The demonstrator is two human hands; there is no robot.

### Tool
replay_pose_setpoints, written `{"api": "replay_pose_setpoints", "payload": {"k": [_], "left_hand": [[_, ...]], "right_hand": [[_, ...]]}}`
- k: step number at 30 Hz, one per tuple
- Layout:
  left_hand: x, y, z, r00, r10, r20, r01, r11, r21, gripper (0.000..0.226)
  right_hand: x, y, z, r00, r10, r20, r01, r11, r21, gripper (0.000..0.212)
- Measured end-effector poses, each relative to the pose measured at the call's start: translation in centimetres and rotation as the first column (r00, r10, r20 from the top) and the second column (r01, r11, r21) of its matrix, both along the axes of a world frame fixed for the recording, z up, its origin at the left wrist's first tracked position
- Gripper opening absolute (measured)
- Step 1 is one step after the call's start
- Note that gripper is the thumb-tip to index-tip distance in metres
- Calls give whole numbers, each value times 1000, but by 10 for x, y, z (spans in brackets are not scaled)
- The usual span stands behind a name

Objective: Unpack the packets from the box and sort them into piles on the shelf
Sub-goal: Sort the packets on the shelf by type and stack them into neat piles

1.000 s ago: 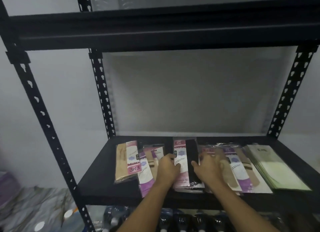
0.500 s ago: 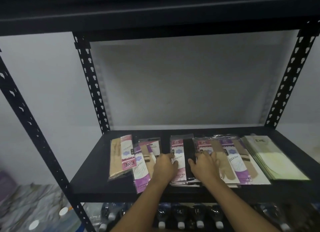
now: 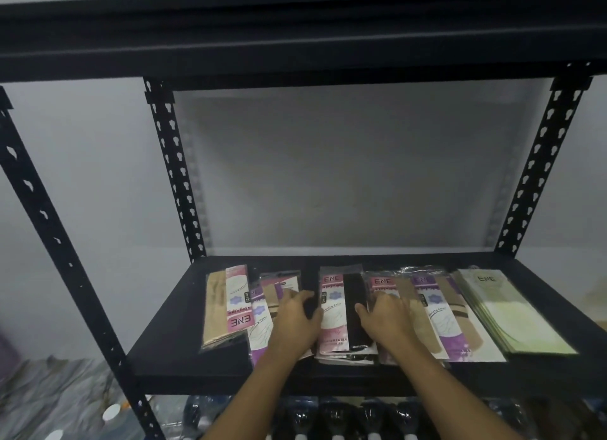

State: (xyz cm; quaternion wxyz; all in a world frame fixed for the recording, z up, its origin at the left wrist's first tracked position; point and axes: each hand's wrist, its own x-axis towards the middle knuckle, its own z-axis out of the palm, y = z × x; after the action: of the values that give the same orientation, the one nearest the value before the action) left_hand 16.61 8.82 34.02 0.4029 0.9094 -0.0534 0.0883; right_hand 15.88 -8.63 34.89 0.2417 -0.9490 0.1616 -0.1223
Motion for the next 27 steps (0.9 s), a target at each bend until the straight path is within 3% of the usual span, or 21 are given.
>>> {"api": "replay_pose_setpoints", "payload": {"k": [6,11,17,22,27], "left_hand": [[0,60,-1,978,177,111,-194,968,160,42],[10,110,-7,865,501,-15,-475,829,296,74],[19,134,-23,811,571,-129,-511,798,319,92],[25,144,-12,788,546,-282,-527,837,147,97],[20,158,-6,796,437,-419,-540,825,-167,75]], "right_hand": [[-4,4,14,990,21,138,-34,995,96,33],[-3,29,23,959,83,271,-126,981,146,25],[-4,63,25,938,148,312,-200,970,140,19],[-5,85,25,918,196,345,-266,949,171,9],[-6,98,20,902,232,364,-313,932,181,6]]}}
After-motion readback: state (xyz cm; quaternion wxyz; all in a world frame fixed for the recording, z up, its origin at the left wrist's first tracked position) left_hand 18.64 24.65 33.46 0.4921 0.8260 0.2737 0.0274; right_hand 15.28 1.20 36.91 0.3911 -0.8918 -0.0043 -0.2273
